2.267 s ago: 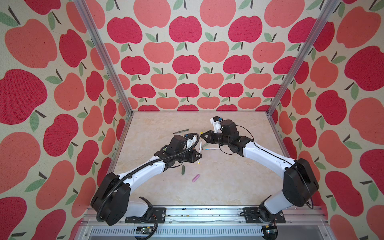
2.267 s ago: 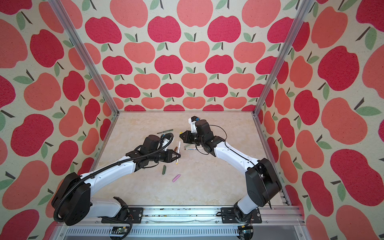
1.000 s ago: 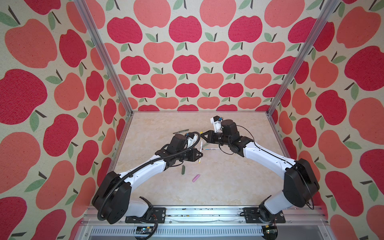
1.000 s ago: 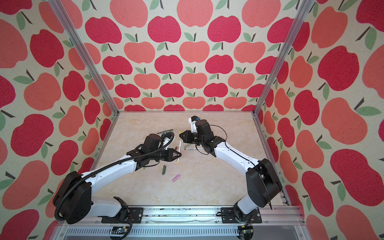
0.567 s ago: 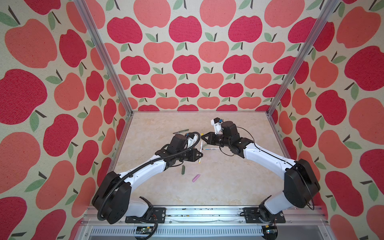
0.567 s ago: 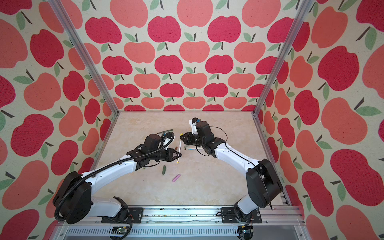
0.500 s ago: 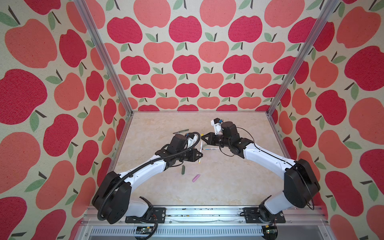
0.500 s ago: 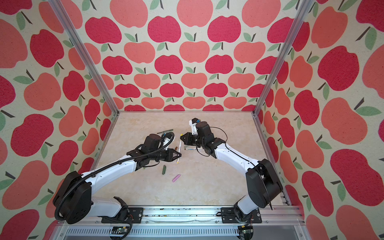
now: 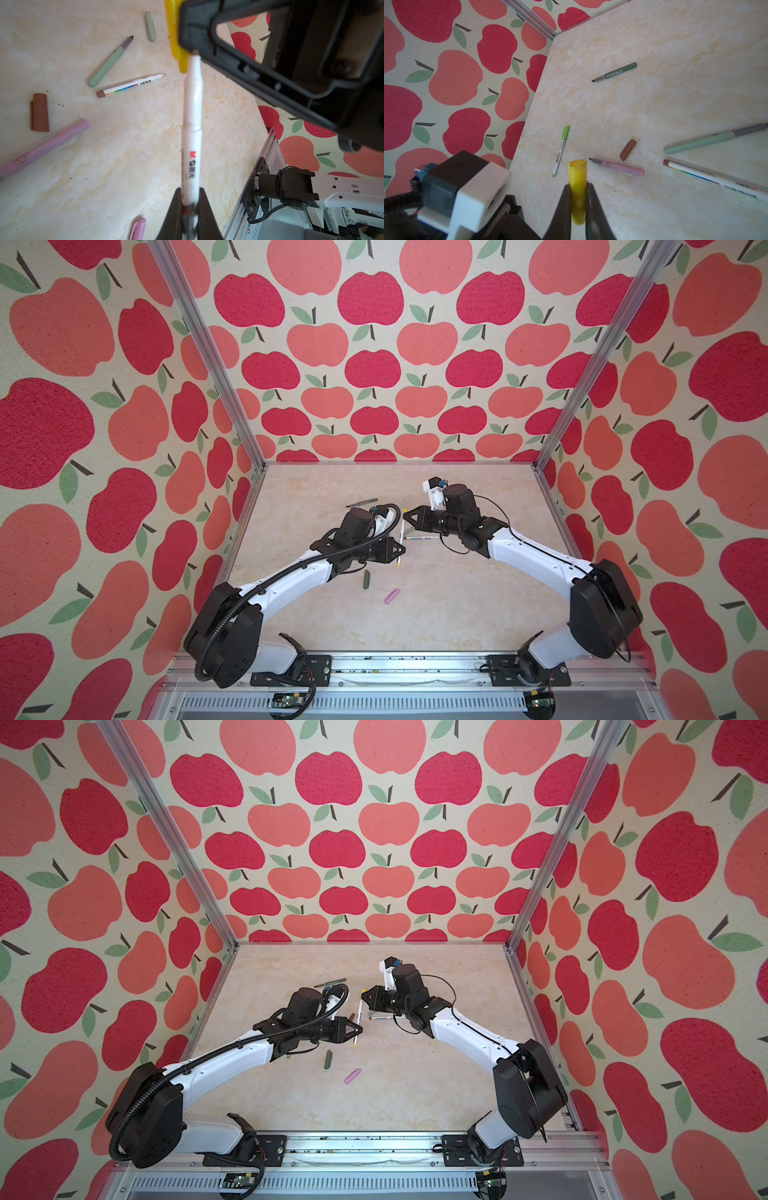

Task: Insert the pens into the pen caps
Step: 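Lower the yellow cap onto the white pen tip with the right gripper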

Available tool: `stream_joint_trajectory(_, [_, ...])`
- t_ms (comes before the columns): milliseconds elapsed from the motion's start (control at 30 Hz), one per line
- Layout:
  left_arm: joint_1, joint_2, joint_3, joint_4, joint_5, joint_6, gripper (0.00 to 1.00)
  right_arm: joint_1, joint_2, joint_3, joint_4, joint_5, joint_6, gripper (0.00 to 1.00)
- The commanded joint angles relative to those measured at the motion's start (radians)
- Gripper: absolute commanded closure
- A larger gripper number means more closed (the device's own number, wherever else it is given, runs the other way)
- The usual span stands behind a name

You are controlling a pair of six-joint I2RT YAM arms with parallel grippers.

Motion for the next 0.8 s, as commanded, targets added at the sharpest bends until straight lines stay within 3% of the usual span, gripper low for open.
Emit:
stream_joint_trajectory(0, [-0.004,0.016,0.014,0.015,0.002,0.012,0.95,-0.004,-0.005,0.038,-0.008,0.021,-0.006,0.96])
stream_joint_trajectory(767, [-0.007,0.003,0.002,0.021,-0.019,0.009,0.95,0.006,-0.002,0.014,0.003,0.001,0.003,0.96])
